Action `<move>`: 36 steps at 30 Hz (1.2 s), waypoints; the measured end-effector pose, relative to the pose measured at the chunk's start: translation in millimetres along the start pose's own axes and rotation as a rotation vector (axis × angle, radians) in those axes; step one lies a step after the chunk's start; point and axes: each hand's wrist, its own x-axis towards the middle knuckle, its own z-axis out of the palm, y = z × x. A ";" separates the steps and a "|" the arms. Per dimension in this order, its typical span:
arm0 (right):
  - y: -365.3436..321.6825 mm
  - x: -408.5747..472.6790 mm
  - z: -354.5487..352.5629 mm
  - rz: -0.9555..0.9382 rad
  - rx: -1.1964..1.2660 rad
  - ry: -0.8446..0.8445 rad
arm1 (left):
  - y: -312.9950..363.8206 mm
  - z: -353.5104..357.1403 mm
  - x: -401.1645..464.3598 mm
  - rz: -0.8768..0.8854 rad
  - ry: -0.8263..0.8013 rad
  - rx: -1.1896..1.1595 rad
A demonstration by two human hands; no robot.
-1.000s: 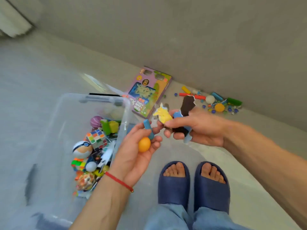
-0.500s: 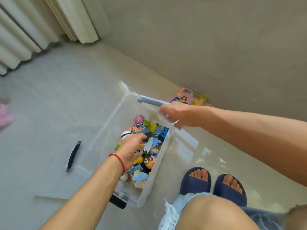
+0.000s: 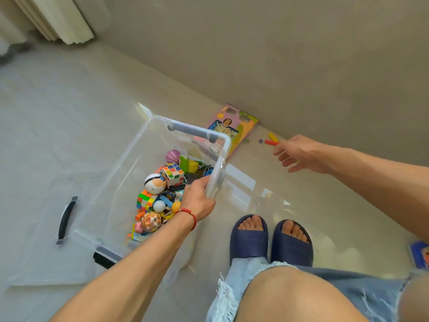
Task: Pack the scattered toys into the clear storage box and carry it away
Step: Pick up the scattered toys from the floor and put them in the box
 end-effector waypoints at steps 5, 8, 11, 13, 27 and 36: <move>27.5 -0.7 -17.0 0.026 0.077 0.049 | 20.1 16.3 6.0 0.125 -0.086 0.065; 48.4 7.8 -30.2 0.011 0.011 0.139 | 40.5 22.7 14.7 0.190 -0.044 0.210; 79.5 16.5 -37.8 0.004 -0.310 0.266 | 77.2 38.2 22.0 0.380 0.323 0.342; 104.6 23.8 -34.5 0.017 -0.470 0.290 | 111.1 59.7 30.2 0.525 0.332 0.271; 197.6 156.8 -8.5 -0.131 -0.451 0.802 | 112.4 227.7 184.6 0.294 -0.063 0.127; 212.4 176.7 -13.0 -0.350 -0.351 0.934 | 149.2 261.9 263.3 0.759 0.047 0.391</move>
